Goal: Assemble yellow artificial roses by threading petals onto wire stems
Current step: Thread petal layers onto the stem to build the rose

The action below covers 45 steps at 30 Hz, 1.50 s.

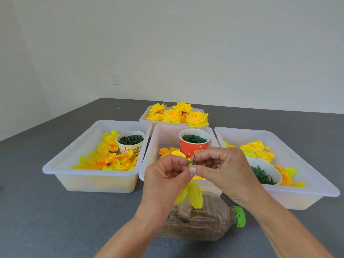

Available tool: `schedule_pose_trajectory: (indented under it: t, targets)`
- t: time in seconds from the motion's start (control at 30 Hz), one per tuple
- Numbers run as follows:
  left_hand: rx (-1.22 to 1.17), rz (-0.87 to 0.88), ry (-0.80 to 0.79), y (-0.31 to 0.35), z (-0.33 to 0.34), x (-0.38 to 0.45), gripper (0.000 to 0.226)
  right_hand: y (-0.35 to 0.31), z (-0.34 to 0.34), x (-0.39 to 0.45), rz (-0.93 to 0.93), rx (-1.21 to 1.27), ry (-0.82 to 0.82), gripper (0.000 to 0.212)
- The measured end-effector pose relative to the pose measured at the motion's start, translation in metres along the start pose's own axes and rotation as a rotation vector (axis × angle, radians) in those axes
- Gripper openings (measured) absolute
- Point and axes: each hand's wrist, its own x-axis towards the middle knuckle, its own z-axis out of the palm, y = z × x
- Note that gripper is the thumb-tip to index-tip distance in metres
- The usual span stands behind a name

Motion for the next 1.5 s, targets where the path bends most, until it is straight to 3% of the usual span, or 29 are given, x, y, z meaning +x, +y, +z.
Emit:
schedule_pose_trajectory:
  t: [0.27, 0.63, 0.87, 1.07, 1.27, 1.5]
  targets:
    - [0.076, 0.017, 0.044, 0.004, -0.004, -0.005, 0.031, 0.010, 0.004, -0.005, -0.011, 0.022, -0.031, 0.022]
    - [0.212, 0.024, 0.032, 0.000, -0.010, -0.012, 0.021, 0.019, 0.008, -0.010, 0.029, 0.046, -0.060, 0.010]
    - [0.264, 0.036, 0.039, -0.005, -0.013, -0.016, 0.021, 0.019, 0.005, -0.010, 0.028, -0.043, -0.113, 0.039]
    - [0.255, 0.015, 0.045, -0.006, -0.013, -0.015, 0.017, 0.017, 0.003, -0.009, 0.039, -0.092, -0.096, 0.029]
    - [0.289, 0.051, 0.036, -0.002, -0.011, -0.013, 0.016, 0.019, 0.005, -0.009, 0.081, 0.018, -0.078, 0.026]
    - [0.400, 0.084, 0.018, -0.001, -0.013, -0.009, 0.013, 0.022, 0.004, -0.009, 0.037, -0.066, -0.091, 0.028]
